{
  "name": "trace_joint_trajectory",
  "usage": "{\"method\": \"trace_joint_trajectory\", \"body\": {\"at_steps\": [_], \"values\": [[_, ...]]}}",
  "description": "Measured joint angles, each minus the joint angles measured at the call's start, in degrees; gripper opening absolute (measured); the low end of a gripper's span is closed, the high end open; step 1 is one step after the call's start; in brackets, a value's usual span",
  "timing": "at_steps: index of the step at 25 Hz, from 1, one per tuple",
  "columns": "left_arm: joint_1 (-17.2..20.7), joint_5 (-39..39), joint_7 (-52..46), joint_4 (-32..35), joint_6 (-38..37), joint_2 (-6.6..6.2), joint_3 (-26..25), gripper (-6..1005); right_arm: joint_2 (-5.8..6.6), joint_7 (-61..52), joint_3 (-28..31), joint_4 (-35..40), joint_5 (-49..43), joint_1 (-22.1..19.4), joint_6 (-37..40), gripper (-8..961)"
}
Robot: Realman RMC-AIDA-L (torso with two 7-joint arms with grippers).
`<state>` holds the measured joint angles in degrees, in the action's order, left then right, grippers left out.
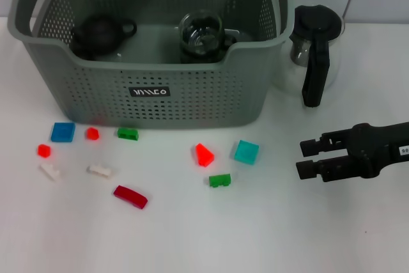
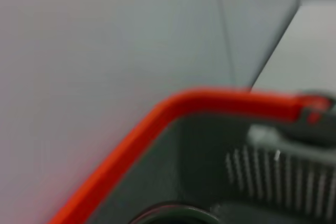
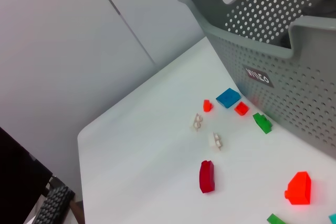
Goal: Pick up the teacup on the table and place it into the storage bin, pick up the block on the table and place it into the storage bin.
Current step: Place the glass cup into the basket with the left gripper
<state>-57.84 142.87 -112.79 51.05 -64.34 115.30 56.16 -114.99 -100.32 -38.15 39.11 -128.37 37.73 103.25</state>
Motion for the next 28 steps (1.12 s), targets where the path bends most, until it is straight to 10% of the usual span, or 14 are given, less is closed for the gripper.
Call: {"method": "trace_joint_trajectory", "body": {"at_steps": [6, 28], "values": [[-4.6, 6.4, 1.1, -11.2, 6.9, 1.01, 2.2, 81, -0.32, 0.4, 0.0, 0.0, 0.1, 0.2, 0.0, 711], [-6.7, 10.0, 3.3, -14.8, 11.8, 5.68, 5.4, 101, -0.4, 0.6, 0.0, -0.2, 0.2, 0.3, -0.5, 711]]}}
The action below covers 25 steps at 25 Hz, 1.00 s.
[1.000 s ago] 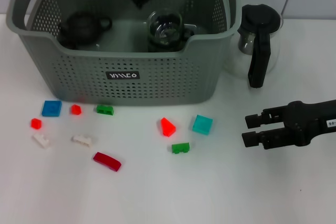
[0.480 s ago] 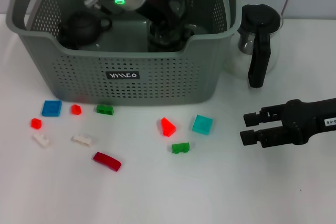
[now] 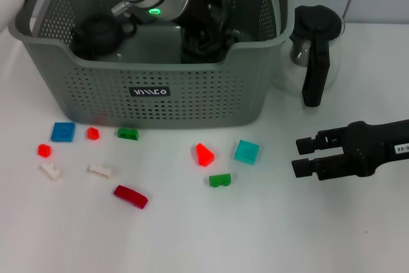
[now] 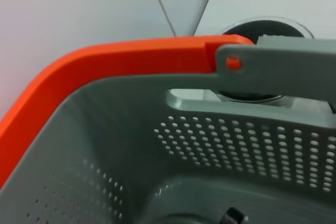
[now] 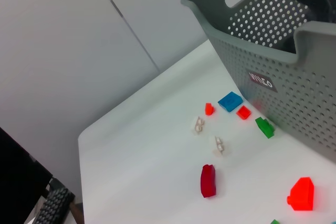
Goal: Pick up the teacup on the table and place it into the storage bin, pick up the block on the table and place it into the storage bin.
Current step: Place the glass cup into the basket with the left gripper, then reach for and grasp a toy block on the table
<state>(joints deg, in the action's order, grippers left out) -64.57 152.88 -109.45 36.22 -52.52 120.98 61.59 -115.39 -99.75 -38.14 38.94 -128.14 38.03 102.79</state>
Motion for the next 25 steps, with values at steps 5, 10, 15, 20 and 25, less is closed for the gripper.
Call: {"method": "trace_joint_trajectory", "body": {"at_steps": [5, 10, 15, 20, 25], "values": [[0.1, 0.3, -2.0, 0.8, -0.7, -0.13, -0.2, 141, 0.19, 0.0, 0.0, -0.2, 0.0, -0.2, 0.1, 710], [2.6, -1.0, -2.8, 9.5, -7.5, -0.33, -3.7, 321, 0.27, 0.0, 0.0, -0.2, 0.0, -0.4, 0.0, 710], [5.6, -4.1, -3.0, 18.8, -15.9, -1.13, -7.9, 542, 0.38, 0.1, 0.0, -0.2, 0.0, -0.4, 0.0, 710], [7.4, -4.6, -4.8, 22.4, -19.4, -2.09, -11.7, 544, 0.43, 0.3, 0.0, -0.2, 0.0, -0.4, -0.1, 710], [7.8, -7.1, -7.8, 23.2, -23.4, -3.75, -18.8, 544, 0.43, 0.5, 0.0, -0.2, 0.0, -0.3, 0.3, 710]]}}
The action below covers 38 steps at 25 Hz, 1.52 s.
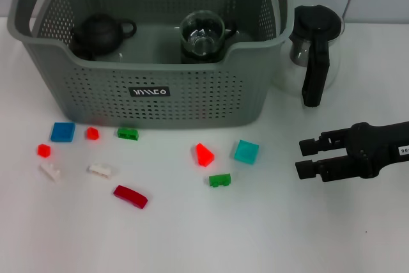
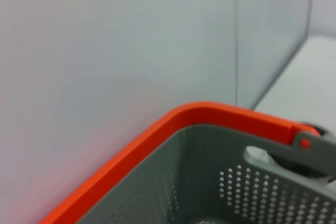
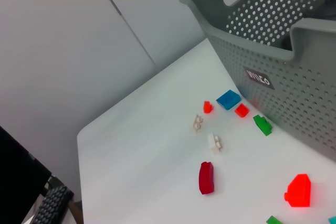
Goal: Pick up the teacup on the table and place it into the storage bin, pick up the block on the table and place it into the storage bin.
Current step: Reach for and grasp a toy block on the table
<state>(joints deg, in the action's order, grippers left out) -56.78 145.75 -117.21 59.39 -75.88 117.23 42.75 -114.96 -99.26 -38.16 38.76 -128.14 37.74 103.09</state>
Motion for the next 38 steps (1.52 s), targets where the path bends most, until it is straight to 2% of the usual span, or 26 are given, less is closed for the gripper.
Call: {"method": "trace_joint_trajectory", "body": {"at_steps": [4, 6, 9, 15, 17, 22, 27, 29, 38], "values": [[0.5, -4.6, -5.3, 0.6, -7.9, -3.44, -3.9, 543, 0.0, 0.0, -0.3, 0.0, -0.1, 0.2, 0.1, 710], [2.4, -8.0, -7.8, 4.0, -14.9, -4.35, -6.1, 543, 0.0, 0.0, -0.3, 0.0, -0.3, 0.2, -0.1, 710], [4.2, -10.3, -8.5, 7.3, -20.2, -4.43, -7.4, 542, 0.0, -0.1, -0.4, 0.0, -0.4, 0.2, -0.2, 710], [11.1, -14.8, -6.5, 13.8, -31.6, -4.77, -8.7, 535, -0.03, -0.3, -0.5, 0.0, -0.4, 0.4, 0.0, 710], [13.1, -15.0, -4.5, 15.3, -34.8, -4.48, -8.8, 536, -0.07, -0.3, -0.5, 0.0, -0.4, 0.4, 0.1, 710], [18.2, -15.2, 0.2, 20.0, -42.2, -2.68, -8.1, 537, -0.09, -0.3, -1.0, 0.0, -0.4, 0.4, 0.1, 710], [21.4, -12.3, 0.3, 21.5, -42.4, -1.58, -4.5, 538, -0.09, -0.3, -1.1, 0.0, -0.4, 0.1, 0.1, 711], [22.9, -7.4, 0.5, 22.7, -42.4, -0.37, -1.9, 539, -0.09, -0.4, -1.1, 0.0, -0.4, 0.1, 0.1, 711], [24.7, 0.4, -0.3, 26.9, -41.3, 1.12, -1.2, 541, -0.14, -0.4, -1.6, -0.1, -0.4, -0.2, 0.1, 711]]}}
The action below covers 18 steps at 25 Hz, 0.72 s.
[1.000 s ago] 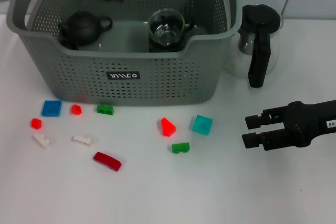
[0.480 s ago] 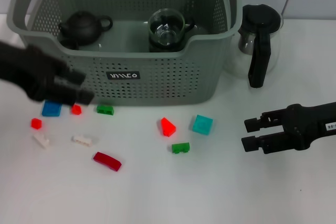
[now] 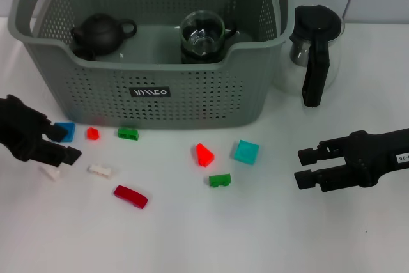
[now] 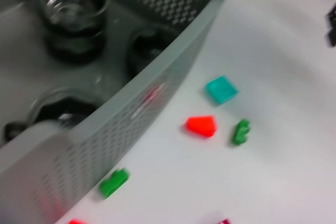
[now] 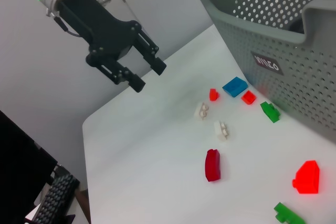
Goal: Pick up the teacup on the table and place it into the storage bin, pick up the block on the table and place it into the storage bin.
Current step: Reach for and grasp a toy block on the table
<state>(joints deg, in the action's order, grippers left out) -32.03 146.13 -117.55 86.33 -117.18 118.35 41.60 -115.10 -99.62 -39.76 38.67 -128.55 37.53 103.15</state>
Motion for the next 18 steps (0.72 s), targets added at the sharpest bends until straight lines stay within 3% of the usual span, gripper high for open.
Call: {"method": "trace_joint_trajectory", "body": {"at_steps": [5, 18], "values": [[1.1, 3.6, -1.0, 0.7, 4.9, 1.45, -0.6, 543, -0.03, 0.0, -0.1, 0.0, 0.0, -0.1, -0.3, 711], [8.0, 4.0, -1.3, -0.7, 24.4, 5.71, -0.2, 546, -0.3, -0.1, -0.4, -1.2, 0.0, -0.1, -0.4, 711]]}}
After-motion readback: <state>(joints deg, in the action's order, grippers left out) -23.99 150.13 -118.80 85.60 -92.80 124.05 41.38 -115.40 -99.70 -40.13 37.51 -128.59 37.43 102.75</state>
